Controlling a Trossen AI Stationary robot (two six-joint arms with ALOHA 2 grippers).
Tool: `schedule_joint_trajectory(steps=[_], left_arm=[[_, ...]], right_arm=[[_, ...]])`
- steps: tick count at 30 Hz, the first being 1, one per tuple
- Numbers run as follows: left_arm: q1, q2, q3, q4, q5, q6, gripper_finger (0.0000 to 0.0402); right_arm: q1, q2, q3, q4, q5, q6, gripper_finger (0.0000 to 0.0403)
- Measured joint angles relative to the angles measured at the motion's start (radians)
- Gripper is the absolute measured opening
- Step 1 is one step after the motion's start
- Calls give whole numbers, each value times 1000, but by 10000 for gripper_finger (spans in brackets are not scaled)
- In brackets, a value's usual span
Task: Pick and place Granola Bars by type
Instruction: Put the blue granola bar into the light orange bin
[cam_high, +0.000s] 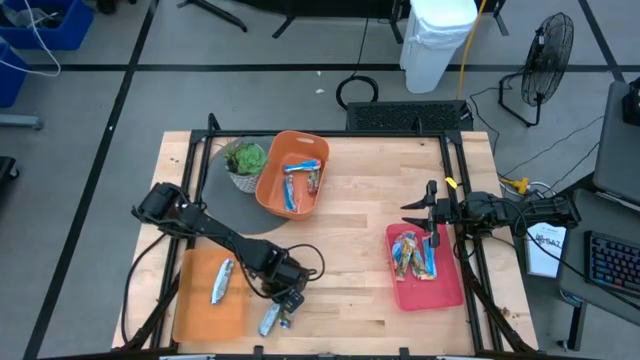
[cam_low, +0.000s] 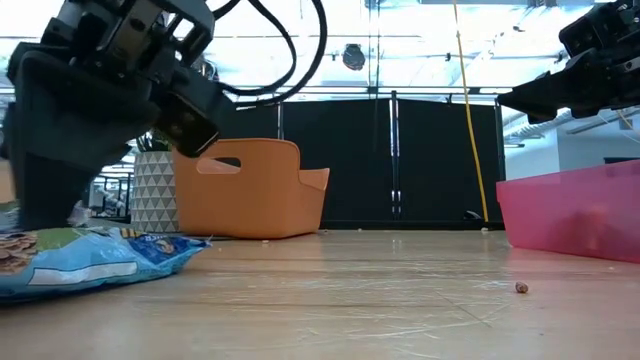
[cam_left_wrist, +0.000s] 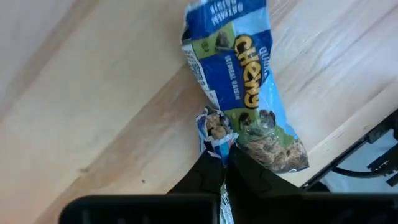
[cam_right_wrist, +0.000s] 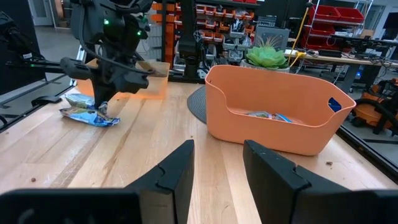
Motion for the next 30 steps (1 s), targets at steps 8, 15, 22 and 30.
schedule_joint_trajectory(steps=[8,15,22,30], left_arm=[[4,-112,0,-23,-248,145,5],[-18,-260,0,-193,-674,310,4],[-4,-391,0,-234,-783,277,4],[74,-534,0,-402,-272,211,4]], right_arm=[[0,0,0,0,0,0,130],[0,0,0,0,0,0,130],[0,0,0,0,0,0,130],[0,0,0,0,0,0,130]])
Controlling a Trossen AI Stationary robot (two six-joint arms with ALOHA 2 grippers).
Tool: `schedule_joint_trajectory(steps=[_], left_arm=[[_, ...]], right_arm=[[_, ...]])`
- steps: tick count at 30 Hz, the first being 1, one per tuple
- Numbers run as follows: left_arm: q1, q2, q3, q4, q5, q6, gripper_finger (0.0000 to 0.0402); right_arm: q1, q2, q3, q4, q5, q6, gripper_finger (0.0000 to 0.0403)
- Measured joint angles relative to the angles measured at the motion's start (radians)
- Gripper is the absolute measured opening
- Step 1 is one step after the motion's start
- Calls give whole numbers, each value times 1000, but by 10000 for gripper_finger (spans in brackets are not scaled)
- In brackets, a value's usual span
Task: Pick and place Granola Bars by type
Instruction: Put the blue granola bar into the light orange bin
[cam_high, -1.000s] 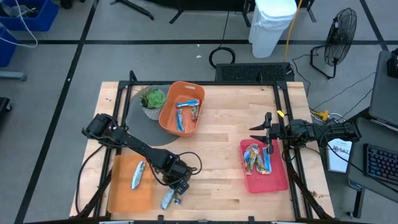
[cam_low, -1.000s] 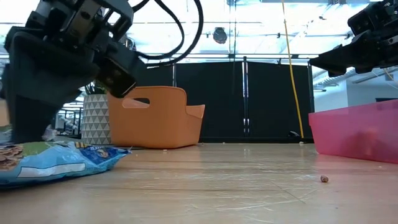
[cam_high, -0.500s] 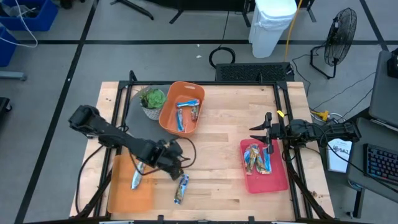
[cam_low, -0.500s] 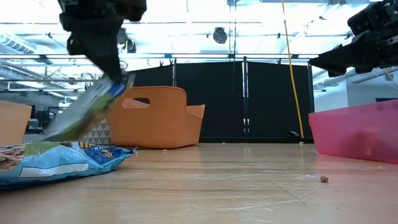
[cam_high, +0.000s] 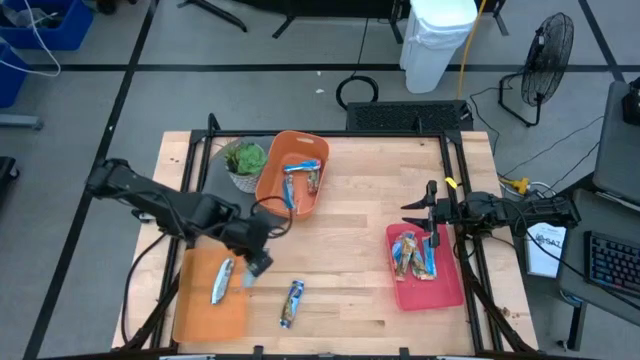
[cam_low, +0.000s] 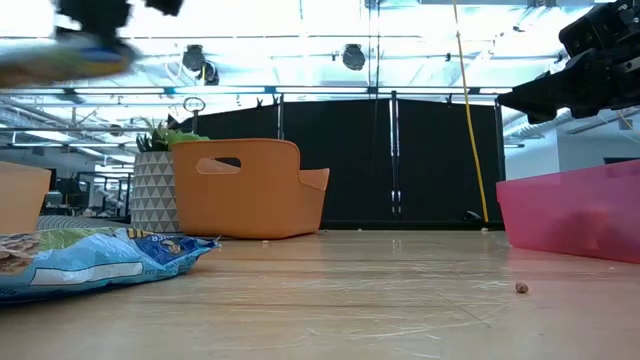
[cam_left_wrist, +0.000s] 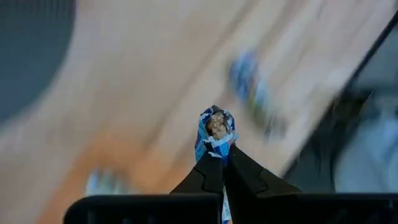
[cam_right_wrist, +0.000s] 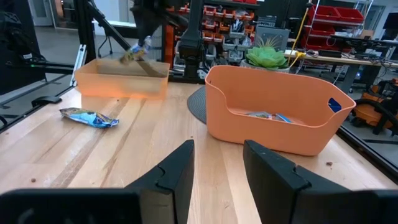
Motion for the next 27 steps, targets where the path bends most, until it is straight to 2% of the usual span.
schedule_joint_trajectory(steps=[3,5,8,11,21,24,27], left_arm=[[6,-21,0,-163,172,-36,4],[1,-22,0,-291,238,-109,4],[-13,-20,0,-444,251,-261,4],[-30,13,0,-527,249,-371,4],[-101,141,-9,-587,228,-659,4],[-120,177,-10,-574,287,-687,4],[-132,180,-10,-510,288,-694,4]], right_arm=[[0,0,0,0,0,0,130],[0,0,0,0,0,0,130],[0,0,0,0,0,0,130],[0,0,0,0,0,0,130],[0,0,0,0,0,0,130],[0,0,0,0,0,0,130],[0,0,0,0,0,0,130]])
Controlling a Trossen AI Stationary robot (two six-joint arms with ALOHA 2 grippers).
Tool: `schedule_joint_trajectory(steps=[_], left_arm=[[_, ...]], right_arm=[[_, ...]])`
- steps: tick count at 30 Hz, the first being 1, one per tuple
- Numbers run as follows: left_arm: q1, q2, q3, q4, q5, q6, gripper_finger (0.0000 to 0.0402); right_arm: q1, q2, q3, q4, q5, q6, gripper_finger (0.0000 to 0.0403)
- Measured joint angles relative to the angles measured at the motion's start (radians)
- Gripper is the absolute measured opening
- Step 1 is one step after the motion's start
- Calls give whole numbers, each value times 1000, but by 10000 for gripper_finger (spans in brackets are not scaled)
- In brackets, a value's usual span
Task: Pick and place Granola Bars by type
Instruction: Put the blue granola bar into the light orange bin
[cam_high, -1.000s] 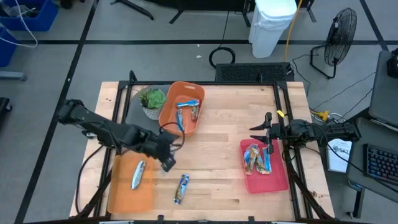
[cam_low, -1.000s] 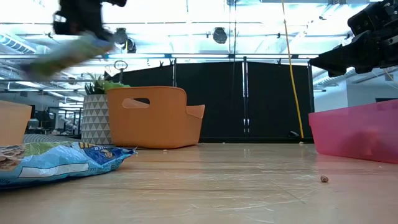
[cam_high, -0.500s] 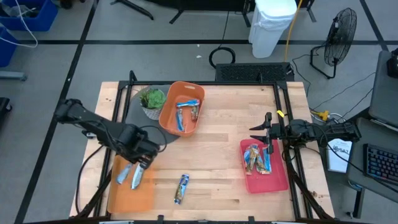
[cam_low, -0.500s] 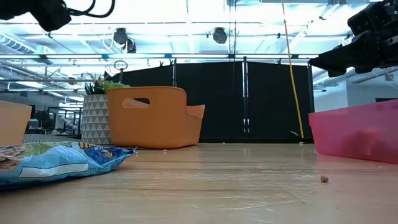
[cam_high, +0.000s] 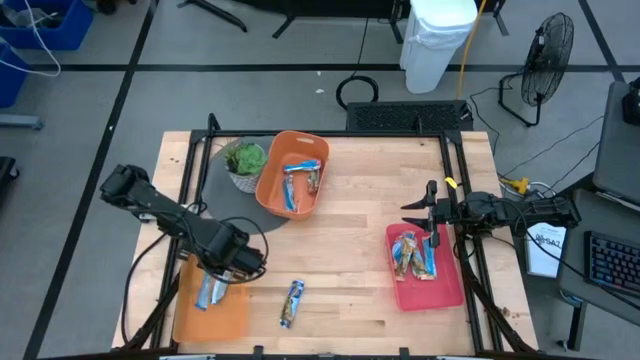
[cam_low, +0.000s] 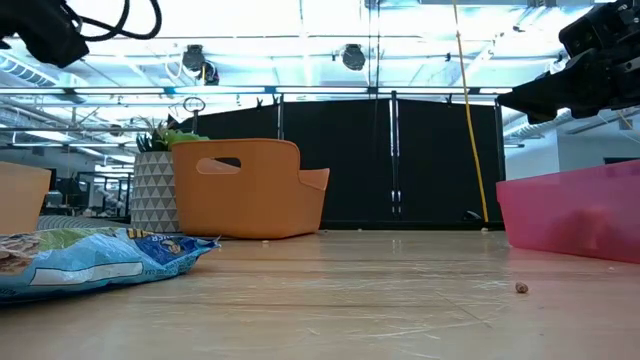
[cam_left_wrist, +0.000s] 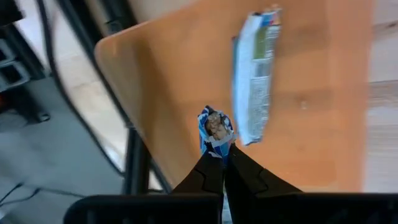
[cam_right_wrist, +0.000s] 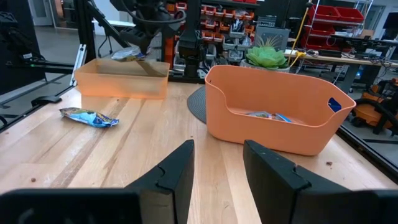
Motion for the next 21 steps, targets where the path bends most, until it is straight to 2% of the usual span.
schedule_joint_trajectory(steps=[5,9,12,15,21], left_arm=[[0,0,0,51,-26,19,4],[1,0,0,228,-114,222,5],[3,0,0,369,-121,327,5],[1,0,0,423,-120,339,5],[2,0,-7,359,-112,253,5]], right_arm=[[0,0,0,0,0,0,130],[0,0,0,0,0,0,130],[0,0,0,0,0,0,130],[0,0,0,0,0,0,130],[0,0,0,0,0,0,130]])
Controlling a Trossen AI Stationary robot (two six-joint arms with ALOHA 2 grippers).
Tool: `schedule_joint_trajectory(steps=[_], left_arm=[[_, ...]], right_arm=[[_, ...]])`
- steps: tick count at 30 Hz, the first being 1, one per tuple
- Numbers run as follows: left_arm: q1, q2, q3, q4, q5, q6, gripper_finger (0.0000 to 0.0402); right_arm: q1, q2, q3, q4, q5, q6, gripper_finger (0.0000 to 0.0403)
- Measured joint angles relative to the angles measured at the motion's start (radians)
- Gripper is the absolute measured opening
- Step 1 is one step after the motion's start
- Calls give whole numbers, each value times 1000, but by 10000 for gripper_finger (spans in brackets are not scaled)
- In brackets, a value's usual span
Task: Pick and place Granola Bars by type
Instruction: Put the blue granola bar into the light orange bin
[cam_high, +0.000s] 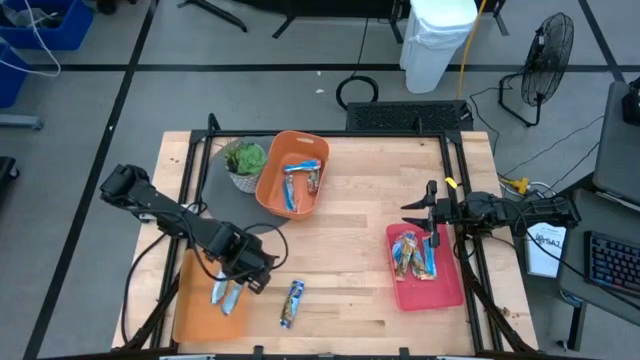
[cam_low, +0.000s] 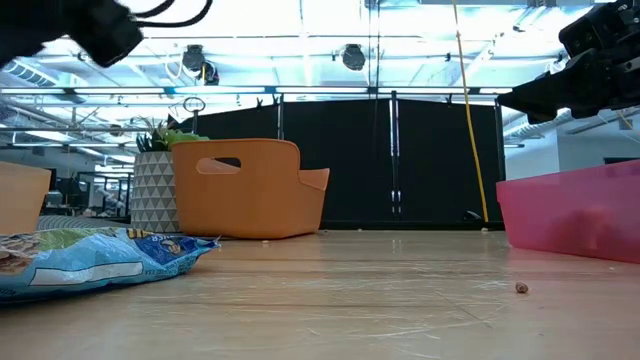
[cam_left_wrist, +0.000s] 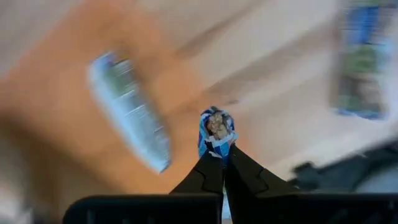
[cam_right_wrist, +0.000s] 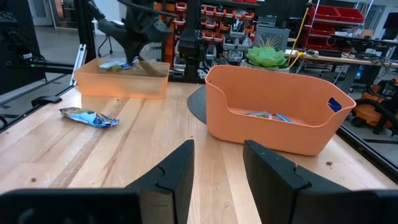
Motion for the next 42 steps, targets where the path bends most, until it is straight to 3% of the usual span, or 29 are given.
schedule_joint_trajectory(steps=[7,12,21,35,38,42], left_arm=[[-18,0,-1,-289,110,-219,5],[-28,0,-1,-308,134,-293,5],[-40,0,-1,-328,135,-282,7],[-32,0,-1,-303,132,-241,91],[-18,0,-1,-221,80,-186,100],[10,0,-1,15,-52,-55,103]], right_arm=[[0,0,0,0,0,0,130],[0,0,0,0,0,0,130],[0,0,0,0,0,0,130],[0,0,0,0,0,0,130],[0,0,0,0,0,0,130],[0,0,0,0,0,0,130]])
